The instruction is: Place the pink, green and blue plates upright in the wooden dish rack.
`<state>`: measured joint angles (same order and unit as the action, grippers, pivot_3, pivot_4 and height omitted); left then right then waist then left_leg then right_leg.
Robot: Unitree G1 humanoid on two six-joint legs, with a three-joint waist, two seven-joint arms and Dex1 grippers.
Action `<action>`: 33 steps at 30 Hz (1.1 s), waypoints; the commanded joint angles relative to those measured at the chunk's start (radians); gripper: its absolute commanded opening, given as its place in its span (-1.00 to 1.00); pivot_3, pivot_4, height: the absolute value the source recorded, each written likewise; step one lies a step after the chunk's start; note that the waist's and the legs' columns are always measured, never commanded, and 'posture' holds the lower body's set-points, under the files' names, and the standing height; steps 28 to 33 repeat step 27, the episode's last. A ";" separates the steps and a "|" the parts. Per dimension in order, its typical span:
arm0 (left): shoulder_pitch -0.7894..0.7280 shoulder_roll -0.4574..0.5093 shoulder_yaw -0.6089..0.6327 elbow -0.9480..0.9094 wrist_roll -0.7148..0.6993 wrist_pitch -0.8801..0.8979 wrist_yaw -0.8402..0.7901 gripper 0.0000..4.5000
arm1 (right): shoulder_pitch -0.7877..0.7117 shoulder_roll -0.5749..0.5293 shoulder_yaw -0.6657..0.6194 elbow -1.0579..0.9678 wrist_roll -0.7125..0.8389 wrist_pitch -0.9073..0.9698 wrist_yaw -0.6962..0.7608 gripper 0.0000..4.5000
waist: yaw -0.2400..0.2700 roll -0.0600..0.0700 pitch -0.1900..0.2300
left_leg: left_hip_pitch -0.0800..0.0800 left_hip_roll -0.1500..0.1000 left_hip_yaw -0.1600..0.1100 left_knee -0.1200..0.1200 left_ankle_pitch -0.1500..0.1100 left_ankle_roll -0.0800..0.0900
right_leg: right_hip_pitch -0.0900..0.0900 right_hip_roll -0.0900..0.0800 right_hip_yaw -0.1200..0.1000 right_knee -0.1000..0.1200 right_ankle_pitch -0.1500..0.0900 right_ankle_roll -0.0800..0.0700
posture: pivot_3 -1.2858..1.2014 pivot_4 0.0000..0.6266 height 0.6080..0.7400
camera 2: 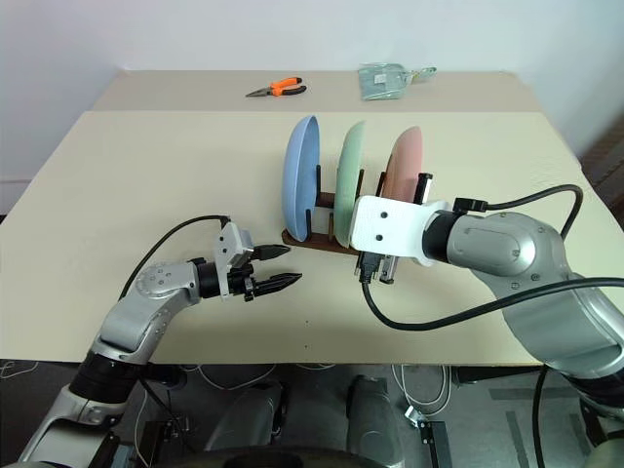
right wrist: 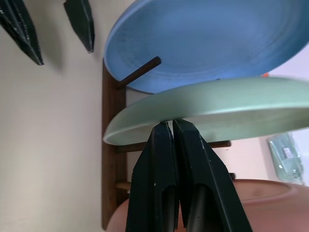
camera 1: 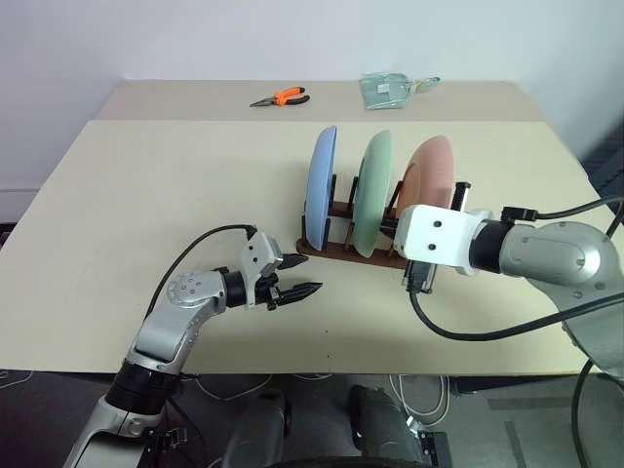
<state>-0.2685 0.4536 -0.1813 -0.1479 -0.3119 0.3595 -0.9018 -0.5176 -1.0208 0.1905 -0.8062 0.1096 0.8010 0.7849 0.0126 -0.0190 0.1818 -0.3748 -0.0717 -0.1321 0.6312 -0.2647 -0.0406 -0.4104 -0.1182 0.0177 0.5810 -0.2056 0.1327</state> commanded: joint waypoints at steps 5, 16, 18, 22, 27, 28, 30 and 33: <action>0.005 0.006 0.017 0.001 0.008 -0.038 0.002 0.36 | 0.002 -0.026 -0.121 -0.006 0.012 0.006 0.020 -0.97 | 0.000 0.000 0.000 | 0.000 0.000 0.000 0.000 0.000 0.000 | 0.000 0.000 0.000 0.000 0.000 0.000 | 0.03 -0.52 1.00; 0.061 0.148 0.235 0.060 -0.040 -0.035 0.008 0.36 | 0.322 0.134 -0.838 0.090 0.375 0.108 0.186 -0.97 | 0.002 -0.001 -0.001 | 0.001 0.000 -0.001 -0.001 0.000 0.000 | 0.001 0.001 -0.001 0.000 0.002 0.000 | 0.03 -0.52 1.00; 0.074 0.168 0.264 0.074 -0.041 -0.047 0.006 0.36 | 0.383 0.150 -0.866 0.150 0.374 0.065 0.178 -0.97 | 0.001 0.000 0.000 | 0.001 0.000 0.000 0.000 0.000 0.000 | 0.001 0.000 0.000 0.000 0.001 -0.002 | 0.03 -0.52 1.00; 0.092 0.190 0.308 0.083 -0.039 -0.049 0.023 0.36 | 0.515 0.182 -0.806 0.302 0.287 -0.124 0.164 -0.97 | 0.000 -0.001 -0.001 | 0.002 0.001 0.001 0.000 0.000 0.000 | 0.001 0.000 0.000 0.001 -0.001 0.001 | 0.03 -0.52 1.00; 0.098 0.183 0.310 0.024 -0.041 -0.015 0.056 0.36 | 0.536 0.214 -0.719 0.439 0.257 -0.256 0.143 -0.97 | -0.002 0.000 0.000 | 0.002 0.001 0.001 0.000 0.000 0.000 | 0.001 0.000 0.001 0.001 0.001 -0.001 | 0.03 -0.52 1.00; 0.098 0.183 0.310 0.024 -0.041 -0.015 0.056 0.36 | 0.536 0.214 -0.719 0.439 0.257 -0.256 0.143 -0.97 | -0.002 0.000 0.000 | 0.002 0.001 0.001 0.000 0.000 0.000 | 0.001 0.000 0.001 0.001 0.001 -0.001 | 0.03 -0.52 1.00; 0.098 0.183 0.310 0.024 -0.041 -0.015 0.056 0.36 | 0.536 0.214 -0.719 0.439 0.257 -0.256 0.143 -0.97 | -0.002 0.000 0.000 | 0.002 0.001 0.001 0.000 0.000 0.000 | 0.001 0.000 0.001 0.001 0.001 -0.001 | 0.03 -0.52 1.00; 0.098 0.183 0.310 0.024 -0.041 -0.015 0.056 0.36 | 0.536 0.214 -0.719 0.439 0.257 -0.256 0.143 -0.97 | -0.002 0.000 0.000 | 0.002 0.001 0.001 0.000 0.000 0.000 | 0.001 0.000 0.001 0.001 0.001 -0.001 | 0.03 -0.52 1.00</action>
